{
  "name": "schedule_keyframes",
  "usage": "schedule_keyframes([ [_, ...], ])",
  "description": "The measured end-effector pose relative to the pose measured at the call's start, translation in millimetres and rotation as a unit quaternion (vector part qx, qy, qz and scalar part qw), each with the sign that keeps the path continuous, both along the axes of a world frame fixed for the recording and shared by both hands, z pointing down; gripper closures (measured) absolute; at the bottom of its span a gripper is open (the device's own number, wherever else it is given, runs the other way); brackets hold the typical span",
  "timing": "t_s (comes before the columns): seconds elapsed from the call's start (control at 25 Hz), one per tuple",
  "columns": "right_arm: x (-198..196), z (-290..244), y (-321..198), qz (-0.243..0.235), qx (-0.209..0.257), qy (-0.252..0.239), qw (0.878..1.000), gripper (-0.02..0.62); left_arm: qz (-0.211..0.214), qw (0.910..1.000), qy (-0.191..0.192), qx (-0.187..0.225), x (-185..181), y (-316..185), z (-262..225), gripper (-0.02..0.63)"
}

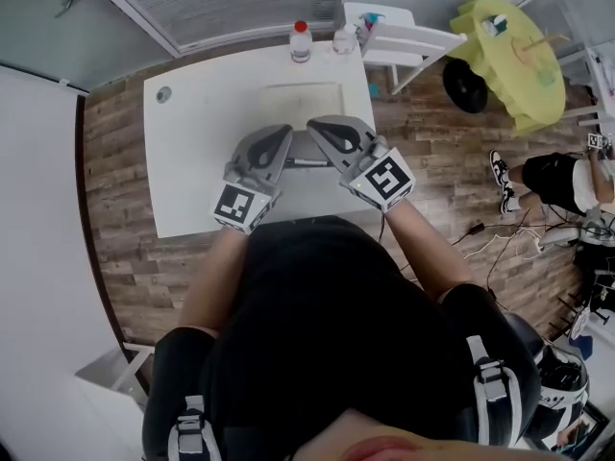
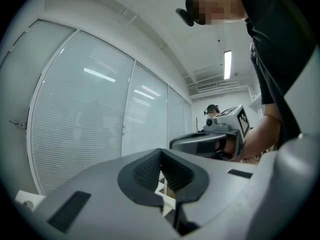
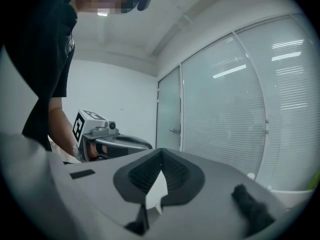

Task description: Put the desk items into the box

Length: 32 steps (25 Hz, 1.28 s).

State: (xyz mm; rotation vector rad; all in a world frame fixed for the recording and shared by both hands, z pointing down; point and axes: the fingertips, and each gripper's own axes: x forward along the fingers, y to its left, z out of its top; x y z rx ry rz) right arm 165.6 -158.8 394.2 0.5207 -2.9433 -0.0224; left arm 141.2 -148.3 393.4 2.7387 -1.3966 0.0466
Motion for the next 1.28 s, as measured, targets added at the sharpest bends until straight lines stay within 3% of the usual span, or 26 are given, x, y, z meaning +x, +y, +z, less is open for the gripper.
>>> schedule_keyframes([
  [0.76,18,-7,-3,0.018,0.009,-0.034,0.999,0.58,0.001,1.0,0.002,0.009,6,-1,-2,0.595],
  [1.28,25,-4,5,0.013,0.007,-0.026,1.0,0.58,0.003,1.0,0.0,0.007,13,5,0,0.595],
])
